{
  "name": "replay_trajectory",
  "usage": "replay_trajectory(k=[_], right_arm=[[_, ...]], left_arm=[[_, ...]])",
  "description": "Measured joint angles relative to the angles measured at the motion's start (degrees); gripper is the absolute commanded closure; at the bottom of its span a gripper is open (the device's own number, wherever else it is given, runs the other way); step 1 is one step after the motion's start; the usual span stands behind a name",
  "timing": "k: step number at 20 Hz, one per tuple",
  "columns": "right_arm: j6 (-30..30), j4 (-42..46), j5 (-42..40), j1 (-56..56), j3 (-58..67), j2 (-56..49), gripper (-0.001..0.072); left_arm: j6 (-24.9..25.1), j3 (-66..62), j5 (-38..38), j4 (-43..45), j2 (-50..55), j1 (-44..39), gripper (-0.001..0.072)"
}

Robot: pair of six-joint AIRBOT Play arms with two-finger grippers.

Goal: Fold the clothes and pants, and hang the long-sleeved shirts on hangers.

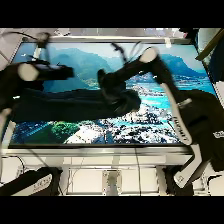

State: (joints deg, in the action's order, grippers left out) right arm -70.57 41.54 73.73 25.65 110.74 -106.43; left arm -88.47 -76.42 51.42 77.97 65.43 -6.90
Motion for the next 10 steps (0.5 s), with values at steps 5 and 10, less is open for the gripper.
replay_trajectory(k=[5,10], right_arm=[[4.3,-3.8,-12.5,9.5,1.3,-8.9,0.0647],[2.5,-6.4,-22.4,10.9,5.5,-13.0,0.017]], left_arm=[[2.7,0.1,6.5,1.4,-7.1,7.3,0.0693],[3.7,0.8,9.3,1.6,-8.3,9.1,0.0693]])
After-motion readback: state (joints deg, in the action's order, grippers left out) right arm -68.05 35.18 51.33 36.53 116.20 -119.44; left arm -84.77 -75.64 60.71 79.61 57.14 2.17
